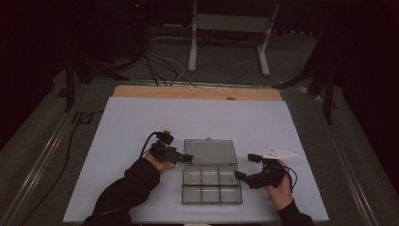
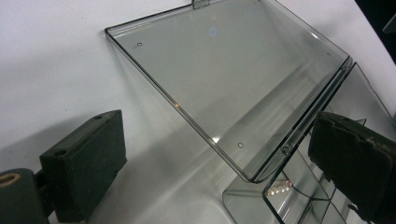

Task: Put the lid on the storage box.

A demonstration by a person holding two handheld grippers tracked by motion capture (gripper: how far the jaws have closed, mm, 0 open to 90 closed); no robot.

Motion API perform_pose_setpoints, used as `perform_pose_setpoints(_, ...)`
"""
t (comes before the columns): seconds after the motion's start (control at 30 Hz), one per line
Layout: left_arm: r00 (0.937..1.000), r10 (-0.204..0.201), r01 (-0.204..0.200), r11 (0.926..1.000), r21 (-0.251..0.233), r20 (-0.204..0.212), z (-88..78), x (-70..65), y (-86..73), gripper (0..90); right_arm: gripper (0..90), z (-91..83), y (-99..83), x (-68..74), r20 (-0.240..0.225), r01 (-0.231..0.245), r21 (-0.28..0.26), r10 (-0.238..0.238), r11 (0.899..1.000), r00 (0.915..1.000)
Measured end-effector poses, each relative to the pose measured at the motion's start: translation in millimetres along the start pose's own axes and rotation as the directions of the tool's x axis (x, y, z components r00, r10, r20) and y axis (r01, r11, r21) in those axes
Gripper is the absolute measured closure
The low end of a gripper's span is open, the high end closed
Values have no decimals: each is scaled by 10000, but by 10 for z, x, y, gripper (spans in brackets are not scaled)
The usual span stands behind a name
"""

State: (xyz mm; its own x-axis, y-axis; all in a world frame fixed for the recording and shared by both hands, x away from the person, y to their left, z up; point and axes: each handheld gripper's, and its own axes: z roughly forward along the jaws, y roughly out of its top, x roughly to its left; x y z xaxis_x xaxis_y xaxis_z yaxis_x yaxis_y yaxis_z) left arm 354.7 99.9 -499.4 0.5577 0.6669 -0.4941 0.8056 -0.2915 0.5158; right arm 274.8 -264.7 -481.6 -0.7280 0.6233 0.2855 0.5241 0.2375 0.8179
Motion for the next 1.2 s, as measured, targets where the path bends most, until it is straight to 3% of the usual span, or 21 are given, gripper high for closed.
perform_pose_setpoints(0.43, 9998, 111, -115, 9996, 256, 146, 53, -4, -17, 64, 0, 2, 2, -3, -10, 1, 6, -1, 10000, 10000)
perform_pose_setpoints(0.6, 9991, -136, 127, 9997, 227, 391, 74, 6, -25, 75, 0, 15, -1, -5, -1, -10, 24, 10, 10000, 10000)
perform_pose_setpoints(0.7, 9998, 111, -118, 9993, 365, 189, 93, -7, -33, 76, 0, 18, -1, -2, -37, -10, 19, 10, 10000, 10000)
perform_pose_setpoints(0.9, 9998, -96, 90, 9996, 271, 202, 104, -4, -32, 133, 0, 22, -1, -10, -32, -35, 35, 35, 10000, 10000)
perform_pose_setpoints(1.03, 9998, 19, -25, 9996, 290, 196, 102, -7, -32, 145, 0, 25, -3, -10, -23, -30, 49, 30, 10000, 10000)
perform_pose_setpoints(1.2, 9985, -275, 263, 9993, 270, 465, 112, 20, -39, 161, 0, 32, -4, -6, -30, -21, 72, 21, 10000, 10000)
